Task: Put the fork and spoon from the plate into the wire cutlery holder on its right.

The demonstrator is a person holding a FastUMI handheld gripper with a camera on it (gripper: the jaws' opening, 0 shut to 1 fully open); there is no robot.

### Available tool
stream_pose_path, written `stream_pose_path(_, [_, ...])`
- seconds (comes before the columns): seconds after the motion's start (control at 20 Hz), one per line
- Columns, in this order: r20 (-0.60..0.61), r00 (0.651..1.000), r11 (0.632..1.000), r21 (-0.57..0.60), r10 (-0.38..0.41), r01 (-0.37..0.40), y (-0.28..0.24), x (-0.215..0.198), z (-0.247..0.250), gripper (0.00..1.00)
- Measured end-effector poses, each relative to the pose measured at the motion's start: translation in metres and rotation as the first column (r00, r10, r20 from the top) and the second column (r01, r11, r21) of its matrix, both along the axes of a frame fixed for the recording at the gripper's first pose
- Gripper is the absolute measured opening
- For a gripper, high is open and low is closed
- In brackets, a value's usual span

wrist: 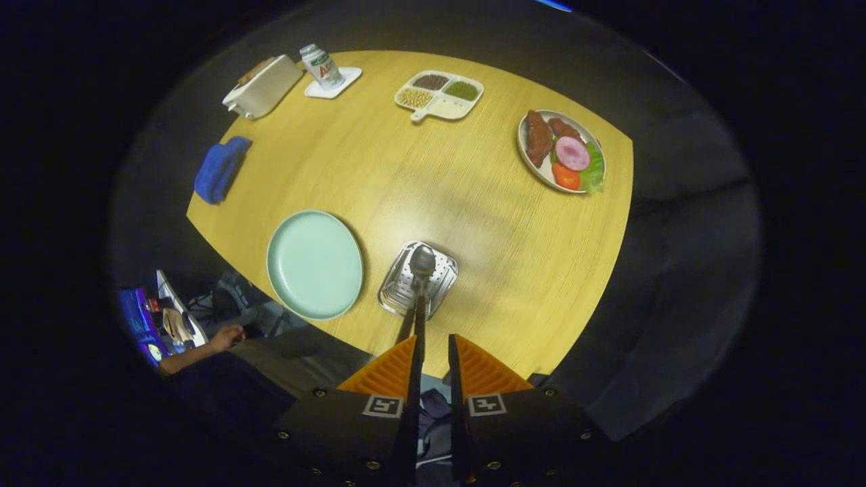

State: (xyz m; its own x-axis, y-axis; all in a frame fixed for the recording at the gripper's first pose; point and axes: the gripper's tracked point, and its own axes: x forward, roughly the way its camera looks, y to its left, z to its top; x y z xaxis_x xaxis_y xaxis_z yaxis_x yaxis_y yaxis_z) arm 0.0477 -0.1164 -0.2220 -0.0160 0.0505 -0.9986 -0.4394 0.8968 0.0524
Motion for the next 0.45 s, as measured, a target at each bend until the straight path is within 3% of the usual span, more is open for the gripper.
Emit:
stream_pose_path(0.1, [0.128, 0.990, 0.995, 0.082, -0.064, 0.054, 0.019, 0.000, 0.016, 0.20])
stream_pose_path(0.2, [0.266, 0.954, 0.982, 0.160, -0.138, 0.097, 0.034, 0.003, 0.032, 0.20])
stream_pose_path(0.45, [0.556, 0.774, 0.943, 0.294, -0.303, 0.158, 0.054, 0.001, 0.076, 0.20])
